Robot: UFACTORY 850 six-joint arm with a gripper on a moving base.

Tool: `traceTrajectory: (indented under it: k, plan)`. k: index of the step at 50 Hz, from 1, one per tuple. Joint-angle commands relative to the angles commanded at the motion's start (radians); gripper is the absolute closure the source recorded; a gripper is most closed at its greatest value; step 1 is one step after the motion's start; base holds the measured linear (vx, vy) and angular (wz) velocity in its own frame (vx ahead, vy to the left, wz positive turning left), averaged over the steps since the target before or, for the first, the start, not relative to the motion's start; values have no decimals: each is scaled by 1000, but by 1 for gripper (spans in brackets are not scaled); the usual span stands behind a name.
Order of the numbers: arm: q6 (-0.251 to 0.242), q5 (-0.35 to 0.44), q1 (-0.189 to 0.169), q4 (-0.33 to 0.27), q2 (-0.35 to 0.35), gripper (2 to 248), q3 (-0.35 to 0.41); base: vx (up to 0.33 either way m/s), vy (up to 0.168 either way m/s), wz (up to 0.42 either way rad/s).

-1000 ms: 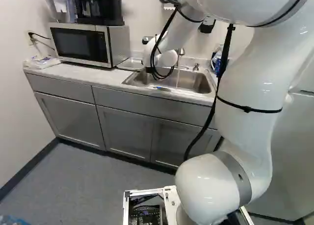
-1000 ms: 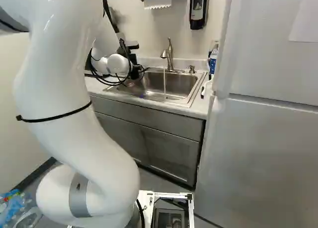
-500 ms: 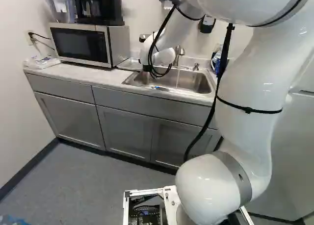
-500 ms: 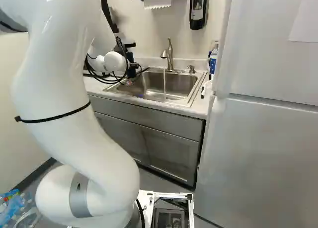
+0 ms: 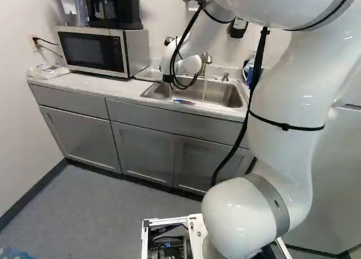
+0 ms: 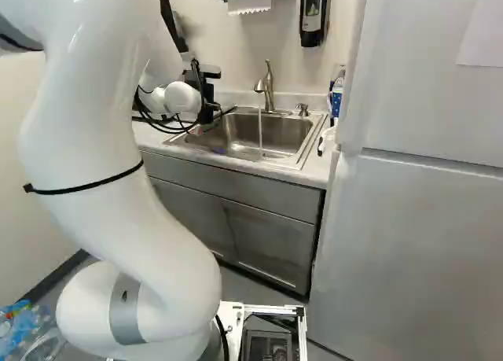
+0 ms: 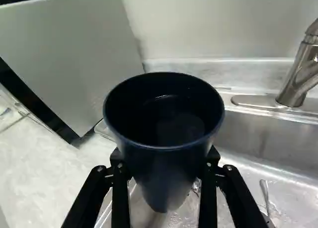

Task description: Rinse the cup and place it in the tray

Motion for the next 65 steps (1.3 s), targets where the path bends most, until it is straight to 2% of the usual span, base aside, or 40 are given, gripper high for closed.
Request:
traceTrajectory:
  k: [65]
  plan:
    - [683, 0, 0, 0, 0, 126, 0, 0, 0, 0]
